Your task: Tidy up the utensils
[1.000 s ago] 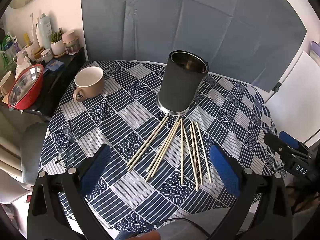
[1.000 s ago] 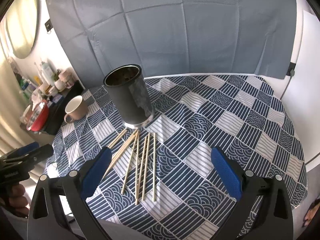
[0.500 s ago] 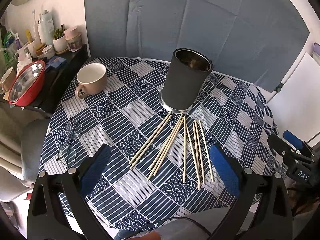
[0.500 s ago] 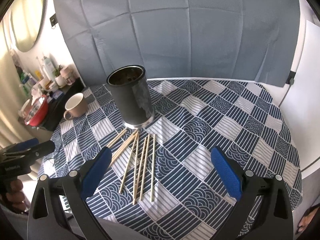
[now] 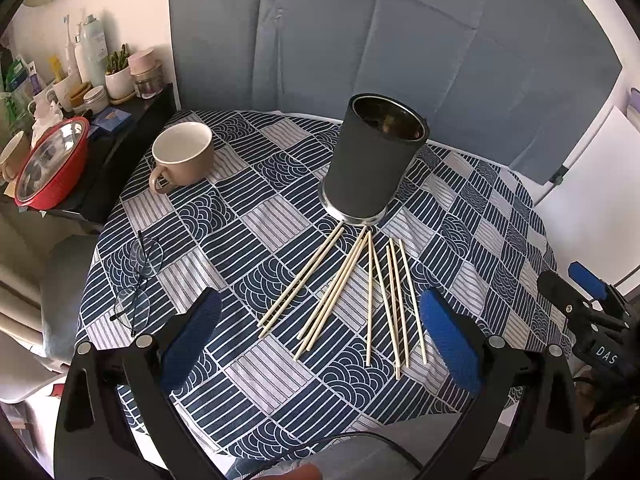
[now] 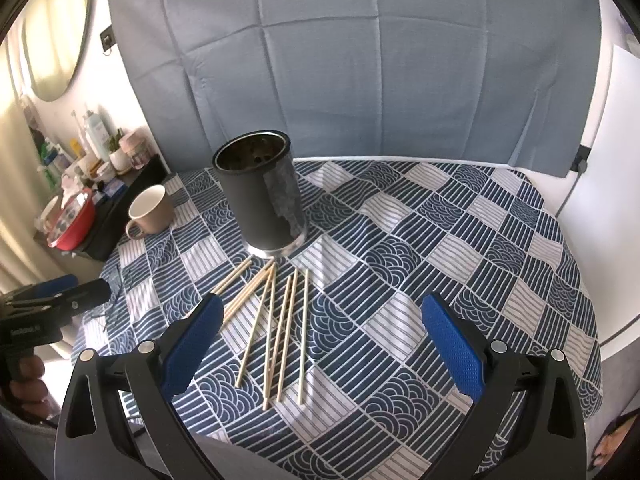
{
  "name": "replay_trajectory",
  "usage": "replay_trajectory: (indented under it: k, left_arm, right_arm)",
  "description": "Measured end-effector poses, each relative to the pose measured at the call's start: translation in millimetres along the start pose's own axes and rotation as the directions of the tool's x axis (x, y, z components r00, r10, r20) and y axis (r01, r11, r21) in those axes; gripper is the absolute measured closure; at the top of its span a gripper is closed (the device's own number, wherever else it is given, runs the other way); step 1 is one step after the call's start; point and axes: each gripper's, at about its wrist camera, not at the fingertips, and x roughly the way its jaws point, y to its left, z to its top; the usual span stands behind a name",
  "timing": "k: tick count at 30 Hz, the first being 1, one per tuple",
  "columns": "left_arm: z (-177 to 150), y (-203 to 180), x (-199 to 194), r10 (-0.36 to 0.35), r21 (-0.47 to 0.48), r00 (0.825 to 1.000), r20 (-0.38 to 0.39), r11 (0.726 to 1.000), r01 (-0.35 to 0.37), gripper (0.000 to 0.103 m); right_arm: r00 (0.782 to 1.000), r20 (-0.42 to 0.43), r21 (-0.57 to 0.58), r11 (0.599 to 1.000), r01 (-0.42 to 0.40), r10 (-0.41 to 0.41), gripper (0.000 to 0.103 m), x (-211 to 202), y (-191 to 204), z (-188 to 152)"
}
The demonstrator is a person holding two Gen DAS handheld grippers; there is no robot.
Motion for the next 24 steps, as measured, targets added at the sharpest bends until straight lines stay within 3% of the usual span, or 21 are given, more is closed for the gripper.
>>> replay_trajectory:
  k: [24]
  left_arm:
    - [3,-3,11,0.013,0.010,0.999,-0.040,1.000,-0.013,0.006]
  right_arm:
    - [0.999,-0.045,0.011,1.000,-0.019,0.020,0.008,15,2,-2]
